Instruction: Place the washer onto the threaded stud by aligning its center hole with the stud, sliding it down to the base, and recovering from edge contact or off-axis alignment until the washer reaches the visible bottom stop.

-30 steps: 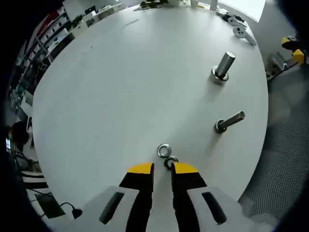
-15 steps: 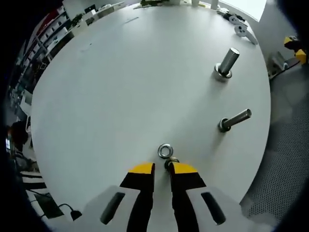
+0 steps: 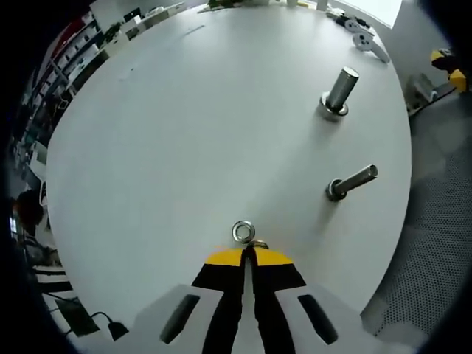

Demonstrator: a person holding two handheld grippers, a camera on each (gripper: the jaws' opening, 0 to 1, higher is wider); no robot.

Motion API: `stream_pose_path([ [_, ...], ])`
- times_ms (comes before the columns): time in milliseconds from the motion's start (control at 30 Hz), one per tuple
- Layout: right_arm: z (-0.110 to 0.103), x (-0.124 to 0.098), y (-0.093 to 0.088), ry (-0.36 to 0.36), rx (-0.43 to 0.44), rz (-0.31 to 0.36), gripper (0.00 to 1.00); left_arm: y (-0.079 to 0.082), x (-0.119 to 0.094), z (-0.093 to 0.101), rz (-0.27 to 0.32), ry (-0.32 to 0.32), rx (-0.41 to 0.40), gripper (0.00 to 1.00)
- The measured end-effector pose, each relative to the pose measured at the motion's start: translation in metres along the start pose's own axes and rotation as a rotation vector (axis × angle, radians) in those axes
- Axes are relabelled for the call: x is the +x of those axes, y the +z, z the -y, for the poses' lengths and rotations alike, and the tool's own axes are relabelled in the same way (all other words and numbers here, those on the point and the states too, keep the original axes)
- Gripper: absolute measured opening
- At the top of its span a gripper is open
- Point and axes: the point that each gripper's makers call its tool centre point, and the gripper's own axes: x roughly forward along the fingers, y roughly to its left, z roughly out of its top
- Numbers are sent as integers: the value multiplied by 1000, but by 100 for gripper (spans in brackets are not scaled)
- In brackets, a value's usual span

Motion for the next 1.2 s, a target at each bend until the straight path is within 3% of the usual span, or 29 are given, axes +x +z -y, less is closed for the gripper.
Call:
stream_pose_path([
  [267, 0, 0, 1, -2, 0, 4, 23, -3, -2, 1, -2, 2, -29, 0],
  [667, 1, 0, 2, -3, -4, 10, 23, -1, -20, 12, 43, -24, -75, 0],
  [1200, 3, -2, 5, -18, -10, 26, 23, 42, -51, 42, 120, -66, -6, 0],
])
